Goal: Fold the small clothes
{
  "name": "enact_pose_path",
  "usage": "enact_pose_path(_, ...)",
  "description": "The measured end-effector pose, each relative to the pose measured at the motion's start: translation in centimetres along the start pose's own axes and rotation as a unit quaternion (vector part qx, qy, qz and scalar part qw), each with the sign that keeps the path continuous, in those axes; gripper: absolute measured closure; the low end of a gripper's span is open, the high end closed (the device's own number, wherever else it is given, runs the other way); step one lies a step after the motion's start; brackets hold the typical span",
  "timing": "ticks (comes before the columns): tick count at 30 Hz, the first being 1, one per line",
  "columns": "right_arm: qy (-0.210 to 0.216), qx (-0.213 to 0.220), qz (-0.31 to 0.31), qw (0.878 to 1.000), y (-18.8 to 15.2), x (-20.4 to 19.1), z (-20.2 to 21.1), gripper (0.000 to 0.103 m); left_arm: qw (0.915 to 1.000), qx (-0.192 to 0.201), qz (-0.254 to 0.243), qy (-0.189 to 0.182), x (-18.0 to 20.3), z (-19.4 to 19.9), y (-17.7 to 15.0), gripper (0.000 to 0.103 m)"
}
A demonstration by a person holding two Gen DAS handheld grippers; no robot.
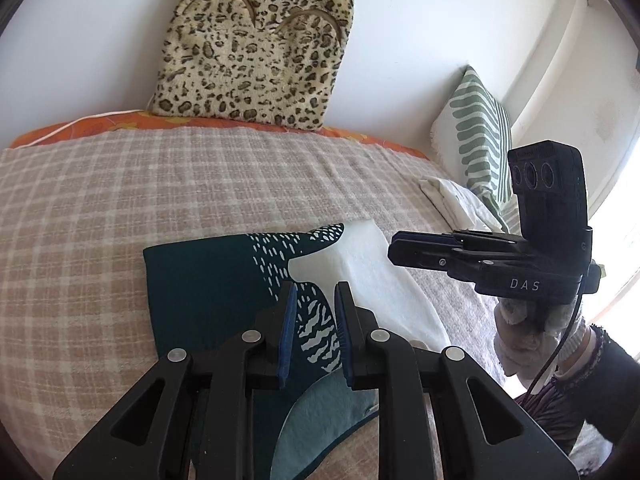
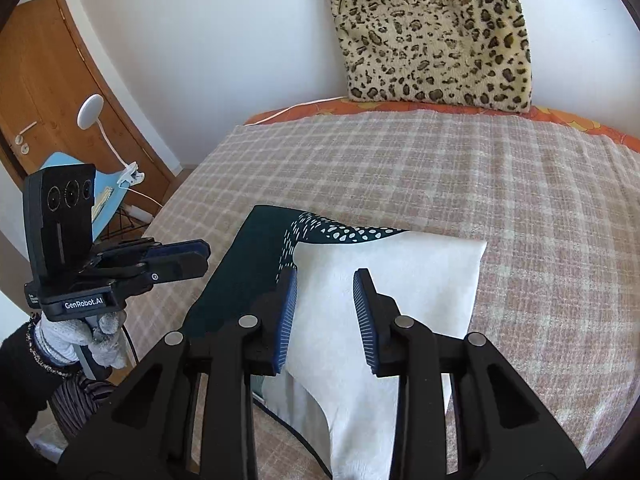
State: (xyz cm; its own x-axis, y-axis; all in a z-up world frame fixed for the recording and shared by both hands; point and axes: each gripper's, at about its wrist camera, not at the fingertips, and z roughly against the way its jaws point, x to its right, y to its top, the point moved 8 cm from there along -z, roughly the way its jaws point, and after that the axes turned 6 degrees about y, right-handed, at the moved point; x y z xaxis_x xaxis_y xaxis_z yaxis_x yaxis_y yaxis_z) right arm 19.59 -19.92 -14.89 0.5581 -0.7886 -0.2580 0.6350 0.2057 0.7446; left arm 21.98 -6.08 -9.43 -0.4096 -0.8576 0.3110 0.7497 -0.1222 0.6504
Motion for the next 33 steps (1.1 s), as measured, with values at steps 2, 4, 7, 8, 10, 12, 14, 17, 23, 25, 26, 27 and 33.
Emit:
enact_pose_path(2, -0.002, -0.022, -0.002, 1.0, 0.6, 0.4, -2.4, 0.078, 1.0, -0.008, 0.003, 0.002, -0.2, -1.8, 0.4, 0.085)
enact_pose_path(4, -0.008, -0.046, -0.004, 0.999, 0.7, 1.1, -4.7, 0.081, 0.9996, -0.023, 0.011, 0.011, -0.9, -3.8, 0.8, 0.085)
enact_pose_path(7, -0.047, -0.074, 0.013, 0.996, 0.8, 2.4, -7.1, 0.081, 0.9972, -0.044, 0.02, 0.058, -2.9, -6.4, 0.8, 0.085)
enact_pose_path(8, -0.065, -0.079, 0.014, 0.995, 0.9, 3.1, -7.6, 0.081, 0.995, -0.053, 0.022, 0.082, -3.9, -7.2, 0.6, 0.085)
enact_pose_path(10, -0.105, -0.086, 0.009, 0.991, 1.4, 5.0, -8.1, 0.081, 0.9909, -0.063, 0.026, 0.116, -5.7, -8.3, 0.1, 0.085)
enact_pose_path(12, -0.115, -0.094, -0.005, 0.989, 1.8, 6.4, -8.3, 0.081, 0.9899, -0.057, 0.032, 0.126, -6.7, -8.6, -0.1, 0.085)
enact_pose_path(14, -0.116, -0.083, -0.012, 0.99, 2.7, 6.7, -7.3, 0.081, 0.9887, -0.059, 0.038, 0.133, -7.1, -8.2, 0.2, 0.085)
enact_pose_path(17, -0.076, -0.048, 0.008, 0.996, 4.2, 4.7, -5.3, 0.081, 0.9904, -0.036, 0.053, 0.122, -7.1, -6.6, 1.2, 0.085)
enact_pose_path(23, -0.028, -0.071, 0.079, 0.994, 3.0, -0.4, -6.7, 0.082, 0.9913, -0.003, 0.081, 0.104, -7.7, -3.7, 3.1, 0.085)
enact_pose_path(25, -0.047, -0.092, 0.089, 0.991, 2.0, -0.1, -8.4, 0.082, 0.9913, 0.002, 0.088, 0.097, -8.2, -2.9, 3.4, 0.085)
enact_pose_path(26, -0.057, -0.103, 0.087, 0.989, 1.6, 0.3, -9.1, 0.082, 0.9911, 0.005, 0.093, 0.096, -8.4, -2.5, 3.4, 0.08)
enact_pose_path(27, -0.065, -0.108, 0.083, 0.989, 1.2, 0.9, -9.6, 0.082, 0.9906, 0.008, 0.098, 0.096, -8.8, -2.1, 3.3, 0.076)
enact_pose_path(33, -0.056, -0.101, 0.067, 0.991, 1.4, 1.4, -9.5, 0.087, 0.9873, -0.001, 0.135, 0.084, -10.9, -1.2, 1.7, 0.069)
